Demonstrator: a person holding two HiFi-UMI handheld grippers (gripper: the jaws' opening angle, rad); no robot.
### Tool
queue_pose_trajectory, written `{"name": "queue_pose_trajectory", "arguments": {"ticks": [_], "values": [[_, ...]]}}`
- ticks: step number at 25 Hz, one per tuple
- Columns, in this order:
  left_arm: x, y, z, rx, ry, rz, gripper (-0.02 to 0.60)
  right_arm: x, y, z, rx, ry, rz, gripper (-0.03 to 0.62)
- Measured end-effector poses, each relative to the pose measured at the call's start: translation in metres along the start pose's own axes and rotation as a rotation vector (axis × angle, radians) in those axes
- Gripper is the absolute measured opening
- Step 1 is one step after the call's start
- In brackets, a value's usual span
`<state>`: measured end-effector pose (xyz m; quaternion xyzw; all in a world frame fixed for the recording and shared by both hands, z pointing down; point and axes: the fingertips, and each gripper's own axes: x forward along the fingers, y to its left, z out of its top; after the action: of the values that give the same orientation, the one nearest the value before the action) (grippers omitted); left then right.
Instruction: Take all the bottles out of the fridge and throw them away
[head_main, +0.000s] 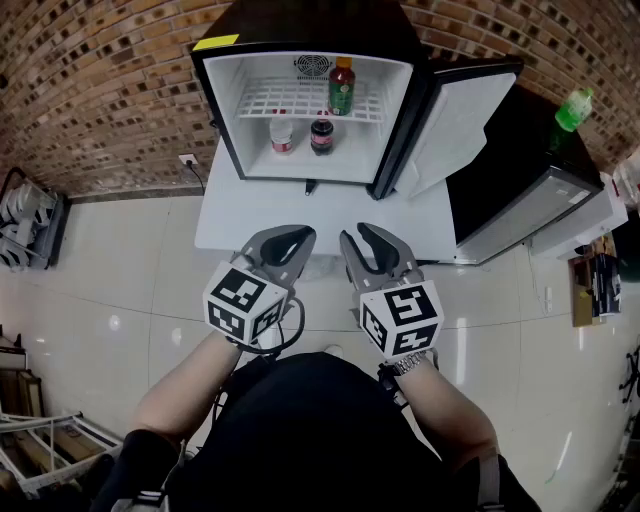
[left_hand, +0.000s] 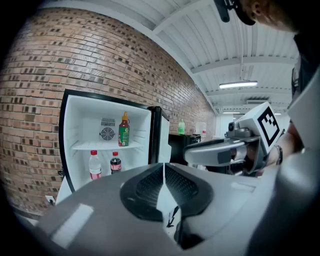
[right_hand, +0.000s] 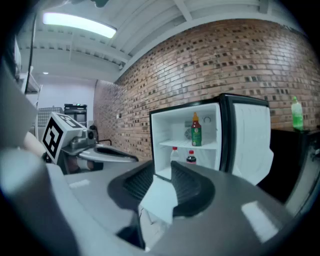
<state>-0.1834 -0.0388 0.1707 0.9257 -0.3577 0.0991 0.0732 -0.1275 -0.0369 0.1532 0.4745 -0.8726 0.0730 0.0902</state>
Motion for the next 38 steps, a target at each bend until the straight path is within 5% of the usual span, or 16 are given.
{"name": "queue_pose_trajectory", "arguments": {"ticks": [12,38], "values": [[0.005,0.01,0.002,-0.005,0.018,0.036,0.014,0.035,-0.03,0.018,-0.021,-0.002,-0.011,0.164],[0.041,0.173,0.025,0.022,0.044,-0.041,0.014,0.252,-0.17,0.06,-0.049,0.116,-0.348,0.328]]}}
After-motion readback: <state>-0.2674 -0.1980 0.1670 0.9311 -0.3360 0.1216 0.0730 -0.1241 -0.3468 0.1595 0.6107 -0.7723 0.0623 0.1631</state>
